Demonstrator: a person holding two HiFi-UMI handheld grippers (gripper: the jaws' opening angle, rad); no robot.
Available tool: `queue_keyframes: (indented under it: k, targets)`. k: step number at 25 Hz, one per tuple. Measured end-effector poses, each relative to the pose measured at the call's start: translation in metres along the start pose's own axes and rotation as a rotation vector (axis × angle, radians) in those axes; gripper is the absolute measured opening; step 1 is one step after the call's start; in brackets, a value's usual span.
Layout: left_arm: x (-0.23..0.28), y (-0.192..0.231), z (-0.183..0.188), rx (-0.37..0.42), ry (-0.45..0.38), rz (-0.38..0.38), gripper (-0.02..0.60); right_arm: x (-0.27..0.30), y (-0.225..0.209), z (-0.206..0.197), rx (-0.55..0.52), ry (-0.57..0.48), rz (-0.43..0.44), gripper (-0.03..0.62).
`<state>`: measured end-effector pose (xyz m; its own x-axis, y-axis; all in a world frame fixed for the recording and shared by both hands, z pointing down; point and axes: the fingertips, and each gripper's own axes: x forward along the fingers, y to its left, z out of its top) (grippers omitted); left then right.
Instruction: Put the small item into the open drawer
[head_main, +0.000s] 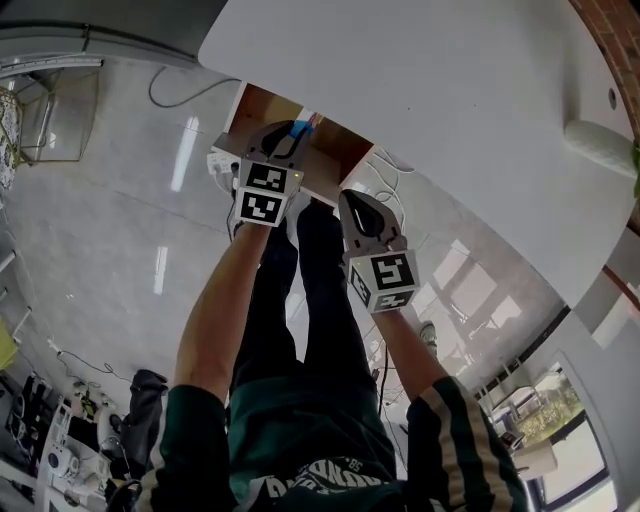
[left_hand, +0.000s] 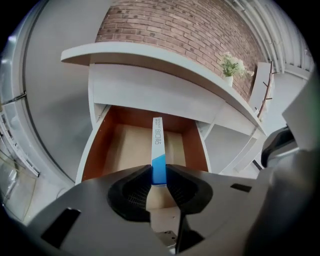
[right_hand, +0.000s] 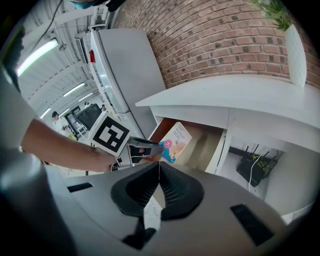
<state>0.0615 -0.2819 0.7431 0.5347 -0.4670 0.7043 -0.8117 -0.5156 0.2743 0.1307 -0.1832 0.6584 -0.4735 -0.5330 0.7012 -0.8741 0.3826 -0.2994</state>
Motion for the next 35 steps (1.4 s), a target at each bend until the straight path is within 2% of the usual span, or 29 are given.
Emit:
queue_keyframes:
  k: [12,20,28,35]
  targets:
    - [0.032,0.010,-0.012,-0.006,0.158,0.013,0.103,0.003,-0.014,0.002,0.038,0.021,-0.025,0.025]
    - [0.045,0.010,-0.026,-0.021,0.283,-0.021,0.104,0.005,-0.015,0.003,0.048,0.022,-0.026,0.025]
    - [0.049,0.014,-0.033,-0.007,0.333,-0.018,0.104,0.003,-0.021,0.001,0.056,0.027,-0.029,0.025]
    - [0.047,0.028,-0.038,0.022,0.372,0.020,0.113,0.003,-0.020,0.005,0.053,0.020,-0.026,0.025]
